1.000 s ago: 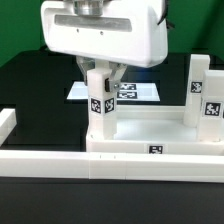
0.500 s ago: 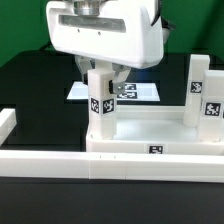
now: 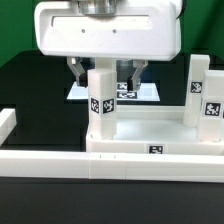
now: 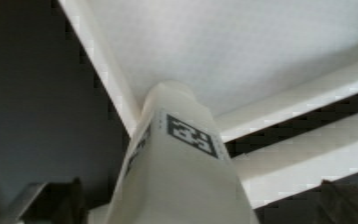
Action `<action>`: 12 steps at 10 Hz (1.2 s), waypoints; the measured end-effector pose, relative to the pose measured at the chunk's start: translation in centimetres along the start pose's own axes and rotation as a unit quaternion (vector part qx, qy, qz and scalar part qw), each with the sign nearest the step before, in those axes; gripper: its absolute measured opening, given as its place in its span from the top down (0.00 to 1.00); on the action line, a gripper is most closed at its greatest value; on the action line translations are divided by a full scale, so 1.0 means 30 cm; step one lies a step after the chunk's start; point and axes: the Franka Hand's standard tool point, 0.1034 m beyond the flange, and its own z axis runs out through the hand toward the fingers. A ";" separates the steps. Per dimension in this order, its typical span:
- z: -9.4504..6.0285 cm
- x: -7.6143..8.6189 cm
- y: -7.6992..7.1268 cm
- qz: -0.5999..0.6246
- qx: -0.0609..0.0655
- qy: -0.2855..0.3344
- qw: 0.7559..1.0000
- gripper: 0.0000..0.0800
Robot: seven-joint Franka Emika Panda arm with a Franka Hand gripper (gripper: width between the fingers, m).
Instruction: Assemble desk
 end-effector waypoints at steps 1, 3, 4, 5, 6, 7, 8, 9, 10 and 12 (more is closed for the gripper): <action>0.000 0.000 0.002 -0.050 0.000 0.000 0.999 0.19; 0.005 -0.005 0.004 -0.119 -0.001 -0.001 0.993 0.19; 0.005 -0.005 0.007 -0.176 -0.004 -0.002 0.984 0.19; 0.006 -0.005 0.008 -0.222 -0.004 -0.002 0.975 0.19; 0.006 -0.005 0.009 -0.261 -0.004 -0.003 0.965 0.19; 0.006 -0.005 0.010 -0.301 -0.005 -0.003 0.954 0.19; 0.006 -0.005 0.012 -0.322 -0.005 -0.003 0.947 0.19; 0.008 -0.005 0.020 -0.355 -0.005 -0.004 0.935 0.19; 0.010 -0.005 0.026 -0.380 -0.005 -0.005 0.925 0.19; 0.010 -0.005 0.027 -0.382 -0.005 -0.005 0.924 0.34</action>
Offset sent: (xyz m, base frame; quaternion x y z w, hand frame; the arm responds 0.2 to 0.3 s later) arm -0.0025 0.0023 0.0014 -0.0078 0.0042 -0.2346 0.9721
